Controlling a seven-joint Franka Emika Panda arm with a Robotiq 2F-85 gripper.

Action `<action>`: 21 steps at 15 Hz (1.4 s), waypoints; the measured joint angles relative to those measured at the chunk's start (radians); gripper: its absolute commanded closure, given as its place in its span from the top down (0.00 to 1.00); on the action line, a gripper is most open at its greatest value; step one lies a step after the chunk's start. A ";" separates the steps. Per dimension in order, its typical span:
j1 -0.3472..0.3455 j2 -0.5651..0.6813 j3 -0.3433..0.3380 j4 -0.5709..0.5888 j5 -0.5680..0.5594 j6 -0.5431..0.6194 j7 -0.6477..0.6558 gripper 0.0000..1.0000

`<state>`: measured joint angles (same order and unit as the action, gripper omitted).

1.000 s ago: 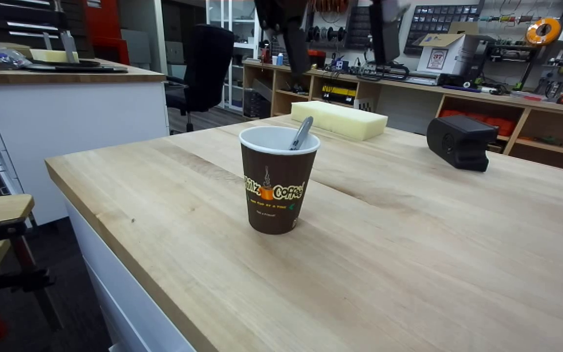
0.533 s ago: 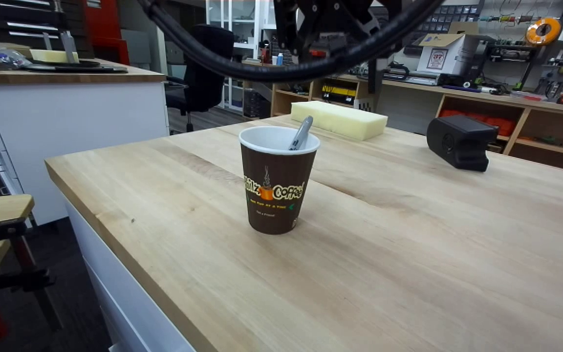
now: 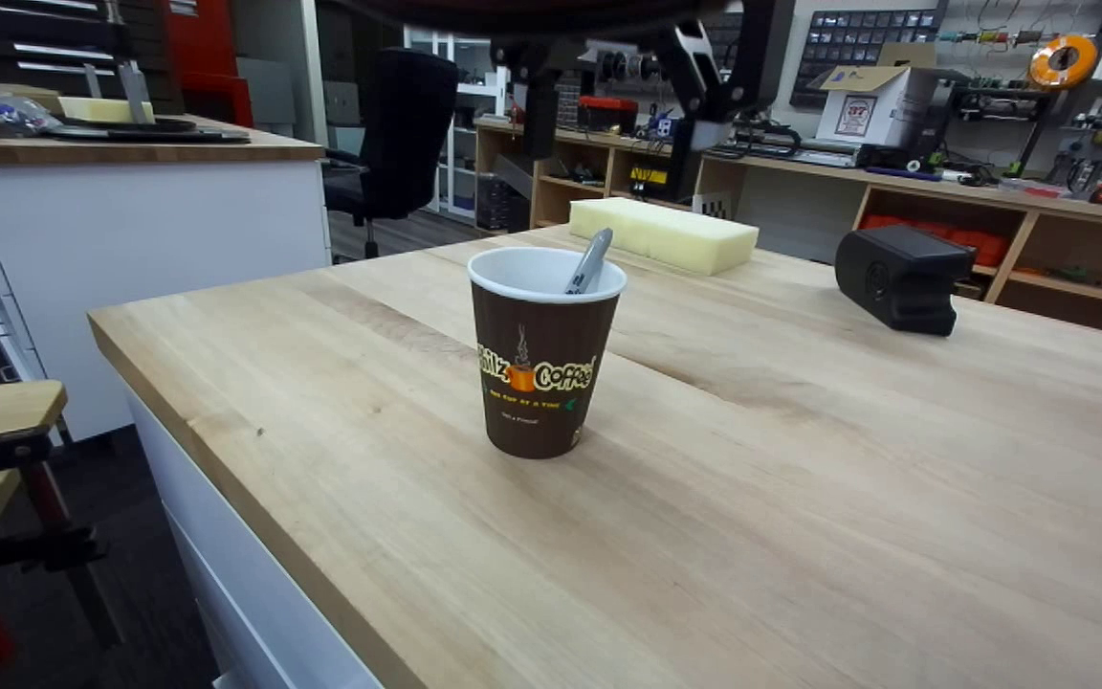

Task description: Take the pen out of the cup and put it on the counter

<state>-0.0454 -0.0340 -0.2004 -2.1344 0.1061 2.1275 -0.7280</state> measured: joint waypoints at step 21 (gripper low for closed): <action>-0.027 0.150 0.058 0.151 -0.046 -0.118 0.025 0.94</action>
<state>-0.0727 0.1163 -0.1421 -1.9833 0.0599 2.0099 -0.7026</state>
